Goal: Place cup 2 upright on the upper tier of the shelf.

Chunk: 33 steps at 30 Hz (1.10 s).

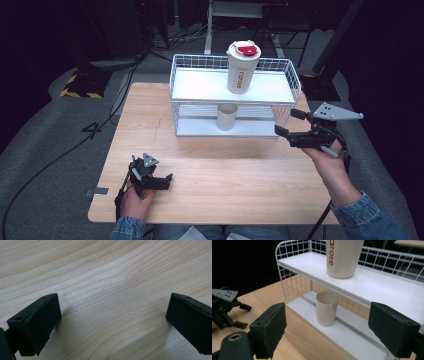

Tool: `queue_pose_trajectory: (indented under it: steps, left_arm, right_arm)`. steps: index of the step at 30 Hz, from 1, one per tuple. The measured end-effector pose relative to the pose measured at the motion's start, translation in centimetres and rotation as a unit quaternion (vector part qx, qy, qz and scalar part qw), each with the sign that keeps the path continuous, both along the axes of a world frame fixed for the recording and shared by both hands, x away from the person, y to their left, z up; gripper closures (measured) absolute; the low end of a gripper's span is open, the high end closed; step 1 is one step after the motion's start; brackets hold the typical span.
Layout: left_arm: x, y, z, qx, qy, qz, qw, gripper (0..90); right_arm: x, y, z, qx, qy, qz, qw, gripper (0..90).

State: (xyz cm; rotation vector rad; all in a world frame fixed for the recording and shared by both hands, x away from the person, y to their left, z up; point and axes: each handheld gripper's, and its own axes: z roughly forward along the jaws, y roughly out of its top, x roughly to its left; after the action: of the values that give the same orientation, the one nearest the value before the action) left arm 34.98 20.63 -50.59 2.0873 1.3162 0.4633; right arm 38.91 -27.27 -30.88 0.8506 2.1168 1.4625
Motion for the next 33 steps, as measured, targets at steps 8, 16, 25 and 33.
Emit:
queue_pose_trajectory:
  steps: [8, 16, 25, 33]
  left_arm:
    - [0.0, 0.0, 0.0, 0.001, 0.0, 0.0, 1.0, 0.4]
    - [-0.1, 0.0, 0.0, 0.0, 0.0, -0.002, 1.0, 0.4]
    - [-0.1, 0.0, 0.0, 0.0, 0.0, -0.002, 1.0, 0.4]
    - [-0.1, 0.0, 0.0, 0.0, 0.0, -0.002, 1.0, 0.4]
  right_arm:
    - [-1.1, -1.0, -3.2, 0.014, 0.033, 0.024, 0.9991, 15.2]
    - [-2.0, -0.1, -7.1, -0.033, 0.032, 0.008, 0.9989, 15.3]
    - [-2.0, 1.0, -11.2, -0.06, 0.086, 0.001, 0.9945, 15.3]
    - [-1.9, 1.4, -13.3, -0.088, 0.114, -0.013, 0.9895, 15.2]
